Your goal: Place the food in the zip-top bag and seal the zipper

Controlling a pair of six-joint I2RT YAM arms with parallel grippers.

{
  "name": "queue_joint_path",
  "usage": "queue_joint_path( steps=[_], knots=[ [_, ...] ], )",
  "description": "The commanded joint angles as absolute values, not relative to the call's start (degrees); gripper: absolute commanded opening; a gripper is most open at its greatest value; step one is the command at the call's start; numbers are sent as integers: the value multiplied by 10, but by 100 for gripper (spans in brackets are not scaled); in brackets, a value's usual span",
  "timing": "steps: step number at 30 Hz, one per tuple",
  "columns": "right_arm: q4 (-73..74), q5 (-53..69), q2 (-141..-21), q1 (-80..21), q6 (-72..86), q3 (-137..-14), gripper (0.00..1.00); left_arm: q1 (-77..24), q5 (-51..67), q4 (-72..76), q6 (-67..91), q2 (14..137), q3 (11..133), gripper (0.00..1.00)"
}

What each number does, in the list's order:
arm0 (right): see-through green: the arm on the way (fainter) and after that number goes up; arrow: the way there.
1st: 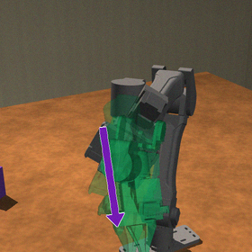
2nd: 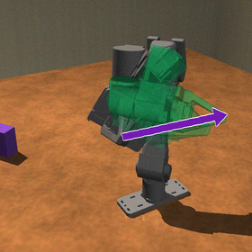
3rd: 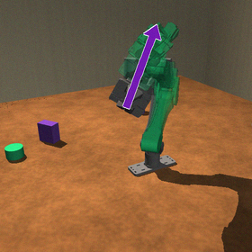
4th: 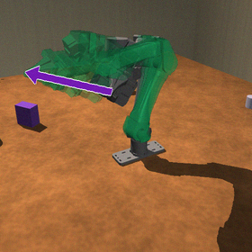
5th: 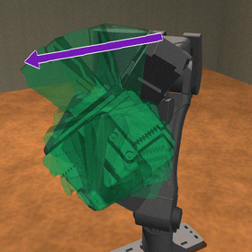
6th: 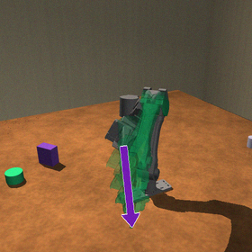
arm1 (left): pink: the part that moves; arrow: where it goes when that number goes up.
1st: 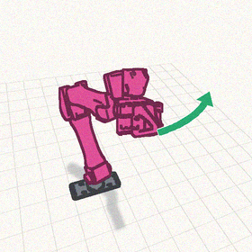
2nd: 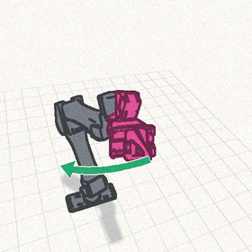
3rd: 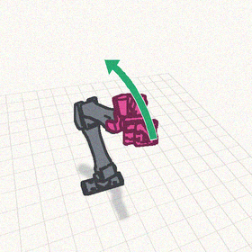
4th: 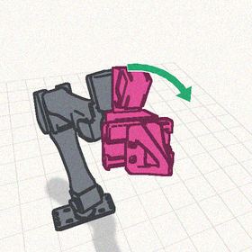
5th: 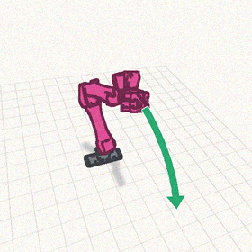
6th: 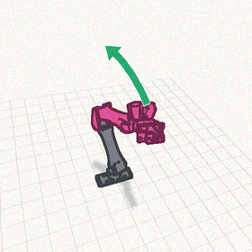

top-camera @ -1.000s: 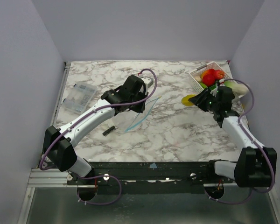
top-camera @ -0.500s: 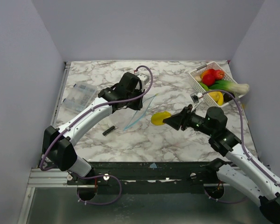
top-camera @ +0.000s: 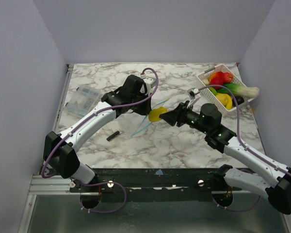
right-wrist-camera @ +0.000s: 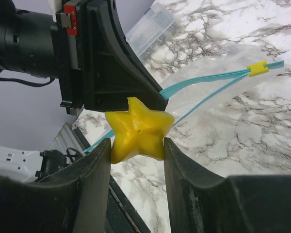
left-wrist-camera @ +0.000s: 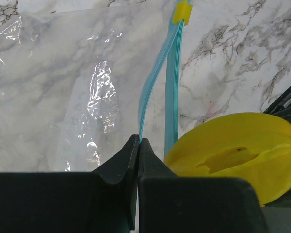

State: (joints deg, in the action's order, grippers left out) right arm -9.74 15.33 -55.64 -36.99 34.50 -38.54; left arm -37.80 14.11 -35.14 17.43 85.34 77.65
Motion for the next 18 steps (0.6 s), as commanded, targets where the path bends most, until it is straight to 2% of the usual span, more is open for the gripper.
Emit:
queue_joint_path(
  steps=[1, 6, 11, 15, 18],
  knots=[
    [-113, 56, -579, -410, 324, -411, 16, -372, 162, -339, 179, 832, 771, 0],
    [-89, -31, -609, -449, 314, -405, 15, -368, 164, -332, 184, 819, 765, 0],
    [-98, -73, -621, -460, 334, -385, 12, -365, 170, -327, 189, 811, 761, 0],
    [-103, -112, -620, -461, 381, -373, 13, -364, 176, -320, 192, 806, 756, 0],
    [-137, -88, -628, -461, 423, -364, 16, -363, 181, -314, 196, 801, 751, 0]
  ],
)
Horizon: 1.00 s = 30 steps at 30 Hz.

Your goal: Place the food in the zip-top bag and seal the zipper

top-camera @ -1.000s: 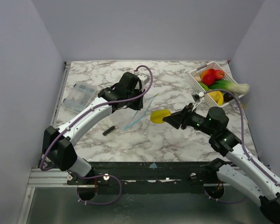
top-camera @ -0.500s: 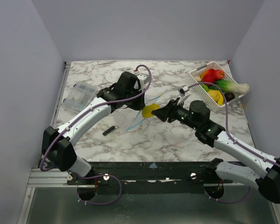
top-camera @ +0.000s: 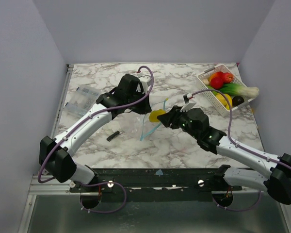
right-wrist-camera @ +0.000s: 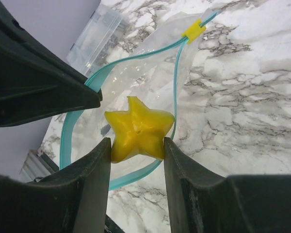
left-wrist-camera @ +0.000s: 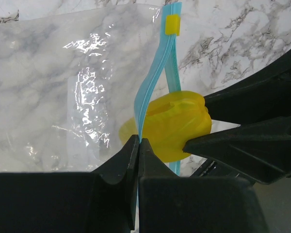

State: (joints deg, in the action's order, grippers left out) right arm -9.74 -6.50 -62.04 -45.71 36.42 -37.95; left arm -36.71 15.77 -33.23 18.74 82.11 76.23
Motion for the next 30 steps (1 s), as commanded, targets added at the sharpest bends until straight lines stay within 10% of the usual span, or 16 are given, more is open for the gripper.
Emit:
queue_joint_path(
  steps=[1, 12, 30],
  knots=[
    [-148, -70, -635, -461, 434, -364, 18, -362, 182, -312, 197, 800, 750, 0],
    [-72, -43, -702, -461, 495, -427, 78, -360, 185, -306, 199, 788, 741, 0],
    [94, -164, -599, -461, 419, -465, 76, -352, 187, -317, 202, 799, 747, 0]
  ],
)
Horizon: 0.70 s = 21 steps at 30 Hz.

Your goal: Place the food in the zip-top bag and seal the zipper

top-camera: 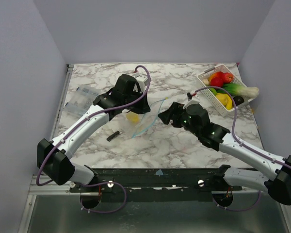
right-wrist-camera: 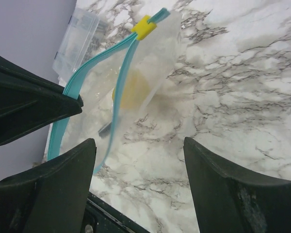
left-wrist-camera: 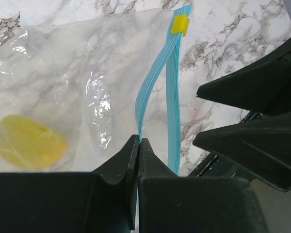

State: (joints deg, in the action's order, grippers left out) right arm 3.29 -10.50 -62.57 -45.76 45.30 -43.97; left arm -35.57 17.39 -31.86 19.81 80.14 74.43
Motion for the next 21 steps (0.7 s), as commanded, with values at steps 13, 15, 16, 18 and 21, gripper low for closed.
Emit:
queue_joint_path(
  steps=[13, 15, 16, 18, 21],
  knots=[
    [166, -185, -556, -322, 361, -488, 87, -346, 193, -321, 205, 811, 751, 0],
    [166, -154, -558, -247, 357, -486, 89, -346, 195, -321, 206, 812, 750, 0],
    [167, -147, -565, -215, 356, -486, 90, -346, 195, -321, 206, 812, 750, 0],
    [172, -152, -585, -151, 355, -494, 96, -346, 198, -320, 209, 811, 751, 0],
    [186, -138, -649, -64, 352, -530, 100, -346, 205, -319, 211, 811, 750, 0]
  ],
)
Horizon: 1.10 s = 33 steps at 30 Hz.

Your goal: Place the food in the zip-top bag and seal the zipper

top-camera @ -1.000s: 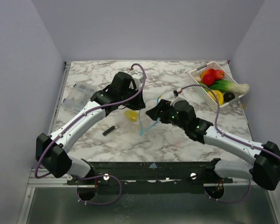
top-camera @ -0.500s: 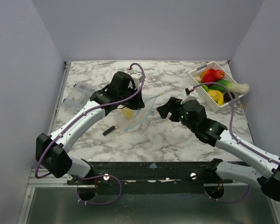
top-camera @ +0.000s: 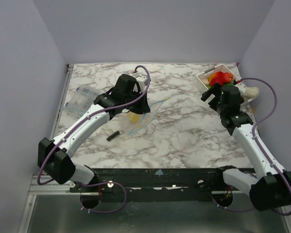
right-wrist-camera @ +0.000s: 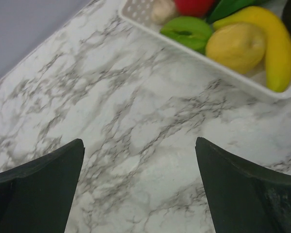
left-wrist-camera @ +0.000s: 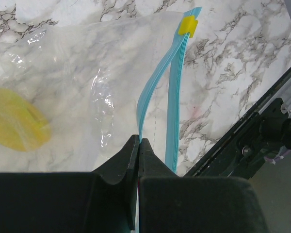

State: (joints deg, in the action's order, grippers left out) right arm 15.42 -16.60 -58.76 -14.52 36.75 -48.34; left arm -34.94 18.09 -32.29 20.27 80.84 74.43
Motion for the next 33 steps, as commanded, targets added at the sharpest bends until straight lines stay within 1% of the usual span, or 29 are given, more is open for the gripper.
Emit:
queue_joint_path(
  steps=[1, 3, 6, 11, 16, 23, 33],
  knots=[
    [190, -123, -670, -36, 350, -542, 100, -346, 206, -318, 212, 812, 750, 0],
    [192, -98, -719, 15, 344, -570, 100, -346, 209, -317, 213, 811, 750, 0],
    [198, -51, -800, 65, 337, -622, 100, -346, 213, -318, 214, 812, 750, 0],
    [228, -104, -903, 75, 298, -706, 100, -344, 217, -317, 215, 813, 751, 0],
    [232, -146, -966, 75, 264, -744, 100, -343, 224, -316, 217, 814, 751, 0],
    [235, -143, -1022, 75, 257, -755, 100, -342, 220, -317, 215, 811, 749, 0],
    [227, -134, -1061, 76, 267, -759, 100, -342, 223, -316, 216, 811, 749, 0]
  ],
)
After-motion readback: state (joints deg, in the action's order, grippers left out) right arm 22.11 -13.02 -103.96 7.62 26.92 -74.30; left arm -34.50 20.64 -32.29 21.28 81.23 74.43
